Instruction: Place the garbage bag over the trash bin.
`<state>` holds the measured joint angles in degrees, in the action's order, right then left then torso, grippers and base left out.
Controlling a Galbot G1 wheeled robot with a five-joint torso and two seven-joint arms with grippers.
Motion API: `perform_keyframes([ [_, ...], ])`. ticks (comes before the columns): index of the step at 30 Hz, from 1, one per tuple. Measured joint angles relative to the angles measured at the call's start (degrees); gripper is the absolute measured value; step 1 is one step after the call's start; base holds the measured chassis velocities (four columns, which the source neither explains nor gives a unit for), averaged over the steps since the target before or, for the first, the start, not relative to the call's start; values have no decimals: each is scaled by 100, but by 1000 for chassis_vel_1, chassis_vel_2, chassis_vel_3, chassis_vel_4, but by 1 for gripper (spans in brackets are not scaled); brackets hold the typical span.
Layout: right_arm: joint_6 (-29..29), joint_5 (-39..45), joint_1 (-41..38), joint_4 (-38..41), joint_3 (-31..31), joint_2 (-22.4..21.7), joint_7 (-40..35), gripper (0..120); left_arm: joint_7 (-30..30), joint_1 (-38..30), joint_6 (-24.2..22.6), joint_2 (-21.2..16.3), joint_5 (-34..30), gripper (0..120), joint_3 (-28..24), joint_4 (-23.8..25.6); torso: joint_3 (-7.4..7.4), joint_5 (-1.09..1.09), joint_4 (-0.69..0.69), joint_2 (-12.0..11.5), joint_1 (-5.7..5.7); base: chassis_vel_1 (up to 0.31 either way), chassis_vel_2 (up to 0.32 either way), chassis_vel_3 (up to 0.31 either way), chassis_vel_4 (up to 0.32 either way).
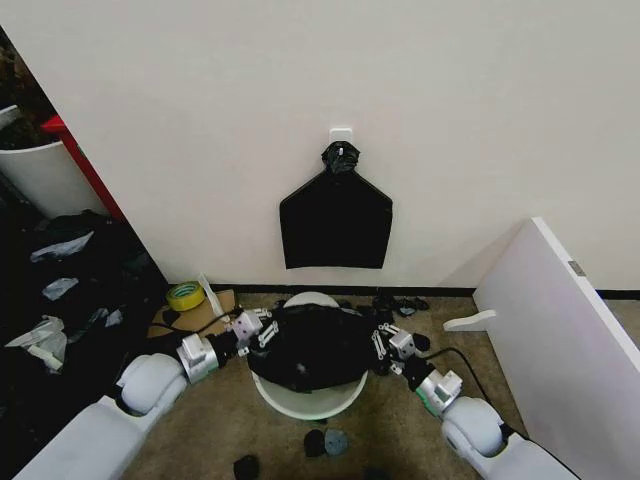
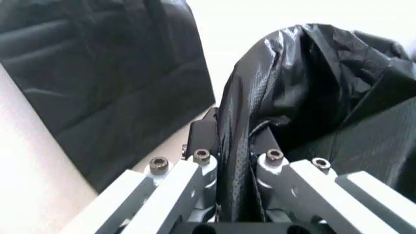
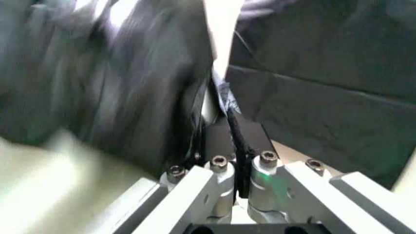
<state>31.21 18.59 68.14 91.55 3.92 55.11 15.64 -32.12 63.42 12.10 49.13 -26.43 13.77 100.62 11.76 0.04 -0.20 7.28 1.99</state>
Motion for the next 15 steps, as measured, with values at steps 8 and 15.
perform_keyframes([
  [8, 587, 380, -214, -480, -15, 98, 677, 0, -821, -338, 12, 34, -811, 5, 151, -303, 0, 0, 1, 0, 0, 0, 0, 0, 0],
  [15, 1062, 585, -278, -663, -210, 158, 922, 1, -717, -444, -8, 98, -918, 5, 193, -481, 0, 0, 1, 0, 0, 0, 0, 0, 0],
])
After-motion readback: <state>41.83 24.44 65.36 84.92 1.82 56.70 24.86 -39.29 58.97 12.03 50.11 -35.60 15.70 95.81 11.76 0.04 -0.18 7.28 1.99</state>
